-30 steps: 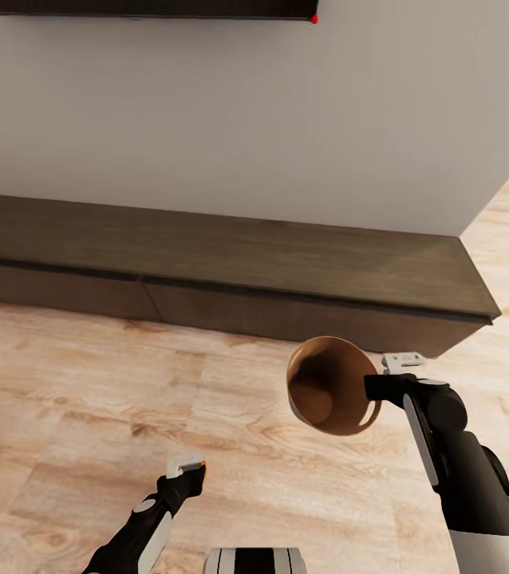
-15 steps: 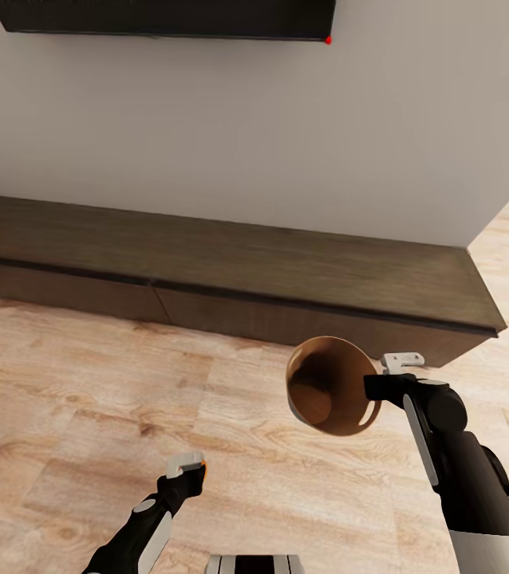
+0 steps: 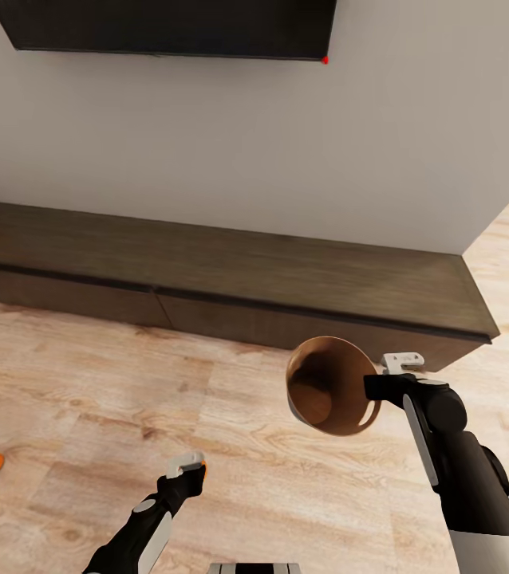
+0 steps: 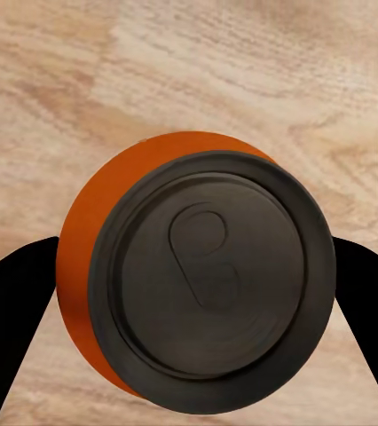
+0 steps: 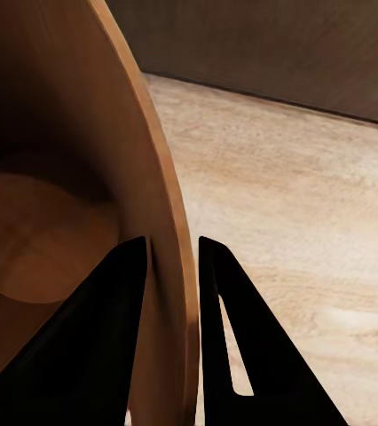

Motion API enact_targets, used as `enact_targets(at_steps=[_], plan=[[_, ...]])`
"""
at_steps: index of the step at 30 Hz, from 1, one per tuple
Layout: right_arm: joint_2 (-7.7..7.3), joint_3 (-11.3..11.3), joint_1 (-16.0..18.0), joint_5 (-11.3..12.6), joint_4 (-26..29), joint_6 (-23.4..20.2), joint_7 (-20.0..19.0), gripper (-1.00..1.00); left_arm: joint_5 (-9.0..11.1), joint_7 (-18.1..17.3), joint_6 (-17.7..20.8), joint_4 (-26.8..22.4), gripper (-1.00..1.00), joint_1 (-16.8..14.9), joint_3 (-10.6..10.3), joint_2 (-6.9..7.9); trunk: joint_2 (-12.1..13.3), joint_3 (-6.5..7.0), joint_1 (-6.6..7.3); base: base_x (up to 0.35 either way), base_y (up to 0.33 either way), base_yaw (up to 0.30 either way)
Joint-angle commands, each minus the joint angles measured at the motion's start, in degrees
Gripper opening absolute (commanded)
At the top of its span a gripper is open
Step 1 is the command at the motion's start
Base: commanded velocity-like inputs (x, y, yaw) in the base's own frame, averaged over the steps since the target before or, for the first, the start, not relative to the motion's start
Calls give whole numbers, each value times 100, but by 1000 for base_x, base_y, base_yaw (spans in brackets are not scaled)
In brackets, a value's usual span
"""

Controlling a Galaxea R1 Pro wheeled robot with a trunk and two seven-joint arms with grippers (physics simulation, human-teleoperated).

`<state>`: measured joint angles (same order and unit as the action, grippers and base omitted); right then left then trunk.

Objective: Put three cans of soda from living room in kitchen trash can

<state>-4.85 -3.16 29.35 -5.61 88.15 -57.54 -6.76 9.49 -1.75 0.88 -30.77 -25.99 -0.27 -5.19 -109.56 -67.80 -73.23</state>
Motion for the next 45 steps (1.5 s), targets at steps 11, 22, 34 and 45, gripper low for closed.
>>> enact_targets(at_steps=[11,22,34,45], plan=[[-5,4,1,86,1,-1,0,-100,-1,-1,0,1,-100,5,0,0,443,296,243,0,0,0],[0,7,1,86,1,-3,0,-100,-1,-1,0,1,-100,6,0,0,884,523,484,0,0,43],[2,9,-2,86,1,-3,0,-100,0,-1,0,1,-100,5,0,0,1365,739,748,0,0,129],[-3,9,-8,86,1,-3,0,-100,0,-1,0,1,-100,4,0,0,1806,927,989,0,0,104]])
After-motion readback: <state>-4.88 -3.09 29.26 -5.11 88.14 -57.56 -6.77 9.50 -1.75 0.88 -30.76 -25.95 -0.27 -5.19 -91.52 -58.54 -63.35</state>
